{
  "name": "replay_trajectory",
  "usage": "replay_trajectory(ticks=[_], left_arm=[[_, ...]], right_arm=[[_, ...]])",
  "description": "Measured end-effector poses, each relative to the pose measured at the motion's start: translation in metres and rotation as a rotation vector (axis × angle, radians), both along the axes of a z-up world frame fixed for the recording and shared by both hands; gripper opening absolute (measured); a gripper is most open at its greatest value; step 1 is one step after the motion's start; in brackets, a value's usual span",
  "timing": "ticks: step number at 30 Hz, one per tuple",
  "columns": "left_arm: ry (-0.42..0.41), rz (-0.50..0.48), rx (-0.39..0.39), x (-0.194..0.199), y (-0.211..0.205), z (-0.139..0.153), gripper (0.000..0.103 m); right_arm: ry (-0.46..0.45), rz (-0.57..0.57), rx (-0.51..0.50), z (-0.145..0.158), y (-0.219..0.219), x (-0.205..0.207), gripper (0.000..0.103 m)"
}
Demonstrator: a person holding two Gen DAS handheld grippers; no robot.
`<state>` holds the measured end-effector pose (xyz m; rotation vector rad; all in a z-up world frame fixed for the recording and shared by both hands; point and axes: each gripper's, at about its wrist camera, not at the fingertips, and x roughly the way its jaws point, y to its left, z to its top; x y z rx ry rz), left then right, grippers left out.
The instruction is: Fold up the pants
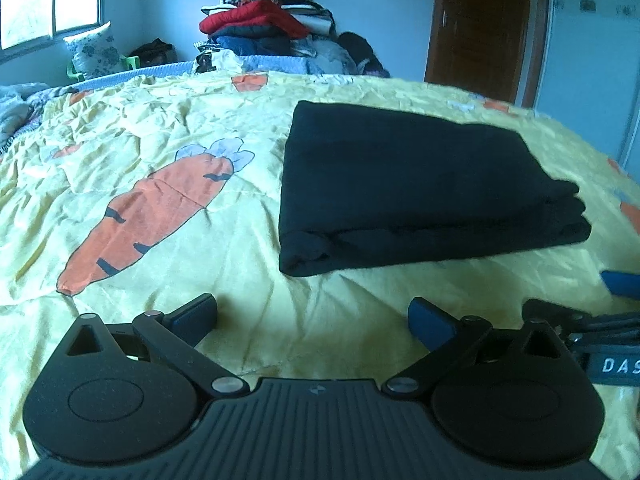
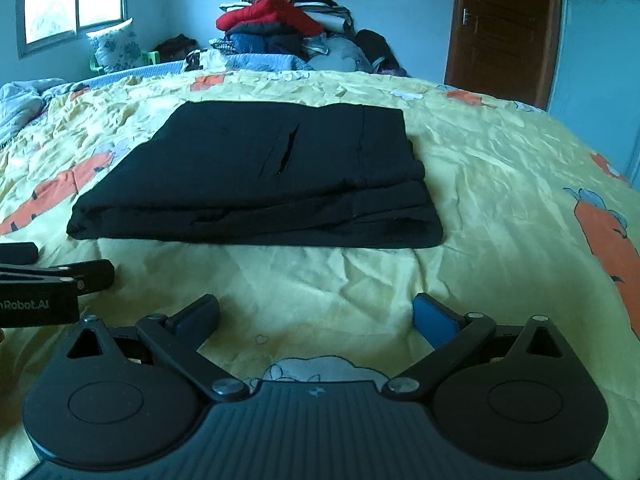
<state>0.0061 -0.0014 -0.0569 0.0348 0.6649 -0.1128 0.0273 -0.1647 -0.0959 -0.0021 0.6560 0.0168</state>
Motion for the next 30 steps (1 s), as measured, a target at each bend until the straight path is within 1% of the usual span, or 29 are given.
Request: replay_trajectory(ticks=[2, 30], left_arm=[[0.001, -0.009, 0.008, 0.0003, -0.0021, -0.0005, 0.103], [0.002, -0.008, 0.002, 0.0004, 0.0004, -0.0012, 0.103]], right_arm=[[0.0, 0.0, 0.003, -0.0002, -0.0008, 0.0001, 0.103], [0.0, 0.0, 0.005, -0.0004, -0.0013, 0.0, 0.103]])
